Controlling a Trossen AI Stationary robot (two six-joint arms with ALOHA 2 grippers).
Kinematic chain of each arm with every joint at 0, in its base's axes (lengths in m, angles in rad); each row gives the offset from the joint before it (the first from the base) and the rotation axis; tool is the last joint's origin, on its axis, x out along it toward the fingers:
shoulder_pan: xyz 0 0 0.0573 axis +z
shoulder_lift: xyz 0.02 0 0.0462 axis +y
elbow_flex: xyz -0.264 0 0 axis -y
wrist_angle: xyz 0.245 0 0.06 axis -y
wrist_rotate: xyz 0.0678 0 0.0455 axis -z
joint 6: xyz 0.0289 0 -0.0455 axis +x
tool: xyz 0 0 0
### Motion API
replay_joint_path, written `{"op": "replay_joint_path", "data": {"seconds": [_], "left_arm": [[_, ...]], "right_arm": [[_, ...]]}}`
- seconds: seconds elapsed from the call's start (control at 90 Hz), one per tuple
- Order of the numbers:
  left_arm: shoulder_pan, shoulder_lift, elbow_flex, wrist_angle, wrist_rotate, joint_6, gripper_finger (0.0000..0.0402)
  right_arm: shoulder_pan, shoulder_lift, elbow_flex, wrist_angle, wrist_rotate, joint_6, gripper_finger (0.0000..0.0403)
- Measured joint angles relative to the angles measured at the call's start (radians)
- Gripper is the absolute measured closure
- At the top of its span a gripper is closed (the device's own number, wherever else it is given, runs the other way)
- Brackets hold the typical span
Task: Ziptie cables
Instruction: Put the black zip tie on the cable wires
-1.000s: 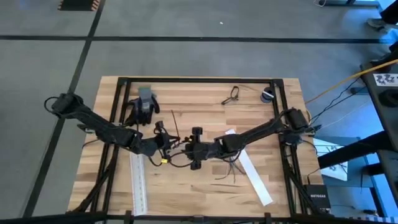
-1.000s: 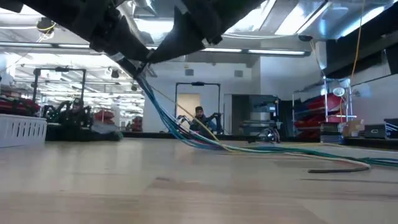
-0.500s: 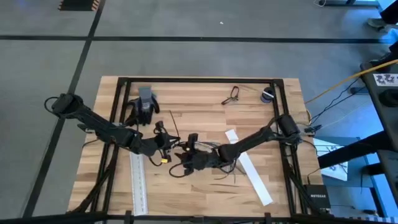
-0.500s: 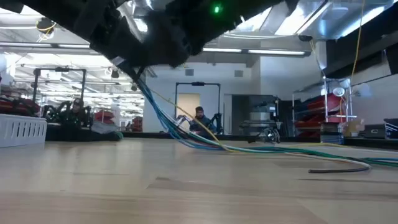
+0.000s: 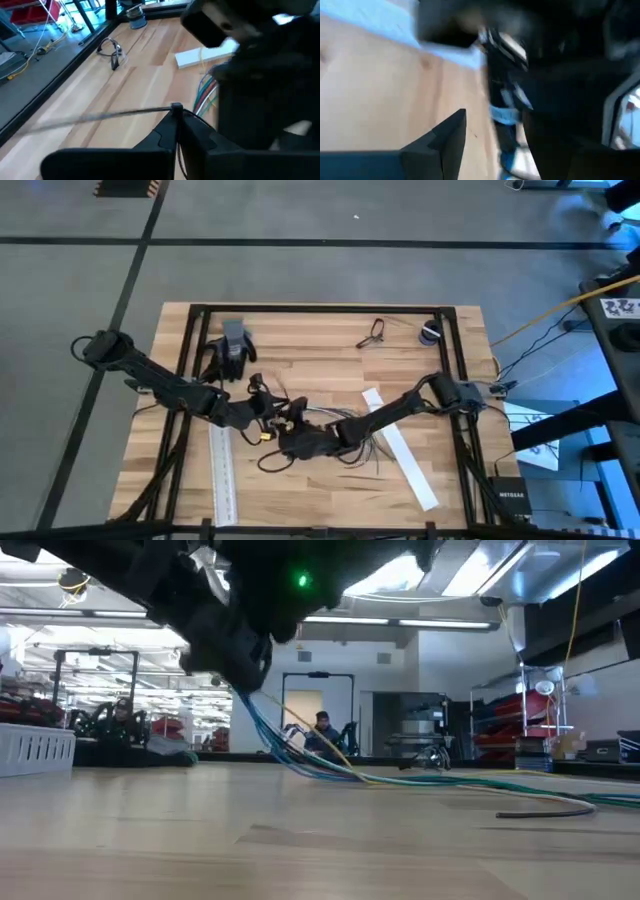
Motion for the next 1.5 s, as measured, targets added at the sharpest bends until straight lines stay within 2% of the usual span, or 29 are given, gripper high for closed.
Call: {"op": "replay_joint_path", "data": {"seconds": [0.078,0.144,0.211,0.311,0.367,0.5,0.667,0.889,1.167,1.344,1.5], "left_arm": [[0.000,0.000,0.000,0.002,-0.001,0.000,0.0402],[0.000,0.000,0.000,0.002,0.002,0.000,0.0402],[-0.001,0.000,0.000,-0.001,0.007,0.000,0.0402],[0.000,0.000,0.000,0.000,0.008,0.000,0.0402],[-0.001,0.001,0.000,-0.002,0.009,0.000,0.0402],[-0.001,0.001,0.000,-0.002,0.012,0.001,0.0402],[0.003,0.001,0.000,-0.011,0.027,0.002,0.0402],[0.003,0.000,0.001,0.004,0.031,0.000,0.0402],[0.003,-0.001,0.001,0.000,0.029,-0.003,0.0402],[0.003,-0.002,0.002,-0.001,0.039,-0.002,0.0402],[0.003,0.002,0.001,-0.011,0.038,0.018,0.0402]], "right_arm": [[0.000,0.002,0.009,-0.006,-0.001,0.001,0.0226],[0.000,0.002,0.009,-0.005,-0.001,0.001,0.0247],[0.004,0.002,0.009,-0.004,-0.010,0.001,0.0286],[0.013,0.002,0.010,-0.001,-0.031,0.001,0.0365],[0.016,0.002,0.010,-0.001,-0.047,0.002,0.0387],[0.034,0.002,0.010,0.017,-0.058,0.006,0.0379],[0.070,0.001,0.010,0.023,-0.072,0.001,0.0395],[0.110,0.001,0.009,0.060,-0.111,0.010,0.0392],[0.121,0.002,0.008,0.070,-0.203,0.145,0.0392],[0.124,0.003,0.006,0.119,-0.298,0.249,0.0392],[0.124,0.002,0.011,0.034,-0.319,0.348,0.0391]]}}
